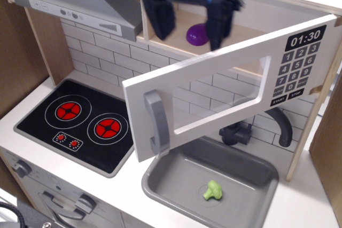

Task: Close microwave

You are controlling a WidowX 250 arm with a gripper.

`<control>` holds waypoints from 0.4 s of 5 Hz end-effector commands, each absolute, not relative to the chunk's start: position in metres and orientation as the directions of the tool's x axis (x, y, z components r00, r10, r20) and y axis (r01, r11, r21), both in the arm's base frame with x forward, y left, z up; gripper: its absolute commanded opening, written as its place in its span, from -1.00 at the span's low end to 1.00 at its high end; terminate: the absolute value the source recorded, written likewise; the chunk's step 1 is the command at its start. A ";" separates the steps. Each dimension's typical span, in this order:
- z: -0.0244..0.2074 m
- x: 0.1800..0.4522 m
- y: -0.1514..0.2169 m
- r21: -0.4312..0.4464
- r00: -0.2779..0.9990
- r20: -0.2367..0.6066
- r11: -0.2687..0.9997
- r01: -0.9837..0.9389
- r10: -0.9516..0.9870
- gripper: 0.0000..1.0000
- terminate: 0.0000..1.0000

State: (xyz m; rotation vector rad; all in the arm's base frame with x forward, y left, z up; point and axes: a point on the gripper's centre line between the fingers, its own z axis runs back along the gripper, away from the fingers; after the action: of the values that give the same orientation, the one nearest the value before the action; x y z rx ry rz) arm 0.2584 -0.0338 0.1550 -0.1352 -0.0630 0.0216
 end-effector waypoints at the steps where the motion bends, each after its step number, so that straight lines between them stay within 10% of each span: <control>1: 0.140 0.258 -0.042 -0.013 0.992 0.097 0.996 0.083 -0.081 1.00 -1.00; 2: 0.131 0.263 -0.036 0.026 0.993 0.100 0.998 0.060 -0.063 1.00 -1.00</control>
State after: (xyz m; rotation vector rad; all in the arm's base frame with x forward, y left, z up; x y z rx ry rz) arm 0.2690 -0.0366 0.1244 0.0239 -0.0806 -0.0579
